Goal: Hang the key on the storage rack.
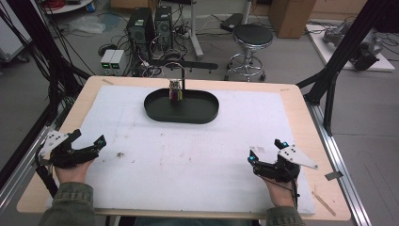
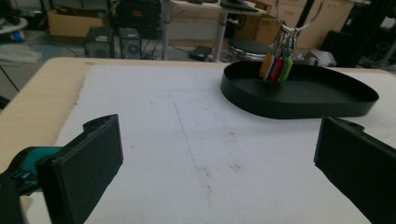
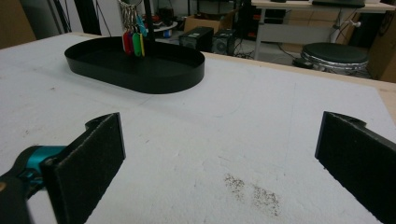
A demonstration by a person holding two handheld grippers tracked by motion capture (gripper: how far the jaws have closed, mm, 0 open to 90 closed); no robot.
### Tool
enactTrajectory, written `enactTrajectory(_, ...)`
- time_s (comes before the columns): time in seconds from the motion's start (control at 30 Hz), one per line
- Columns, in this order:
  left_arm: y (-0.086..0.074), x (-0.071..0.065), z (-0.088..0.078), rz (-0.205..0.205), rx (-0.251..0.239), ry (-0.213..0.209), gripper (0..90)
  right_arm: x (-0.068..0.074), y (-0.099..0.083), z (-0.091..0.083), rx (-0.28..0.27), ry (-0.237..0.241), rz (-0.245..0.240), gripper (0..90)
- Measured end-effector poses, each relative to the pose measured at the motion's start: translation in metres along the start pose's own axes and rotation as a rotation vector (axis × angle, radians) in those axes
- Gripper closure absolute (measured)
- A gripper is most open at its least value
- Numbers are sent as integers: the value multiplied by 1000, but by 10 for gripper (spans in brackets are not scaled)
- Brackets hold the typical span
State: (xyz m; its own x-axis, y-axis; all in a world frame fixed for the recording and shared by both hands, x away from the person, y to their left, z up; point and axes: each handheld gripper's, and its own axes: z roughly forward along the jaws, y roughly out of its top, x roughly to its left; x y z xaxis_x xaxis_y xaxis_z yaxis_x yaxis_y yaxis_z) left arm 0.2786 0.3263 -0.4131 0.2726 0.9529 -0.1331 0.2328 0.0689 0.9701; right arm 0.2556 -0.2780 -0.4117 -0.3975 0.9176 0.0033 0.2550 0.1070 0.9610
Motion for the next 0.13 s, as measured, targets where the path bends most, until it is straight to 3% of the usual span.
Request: enactTrajectory(0.13,1,2,-4,-4,-36,32,16,0,0,0,6,-5,1,5)
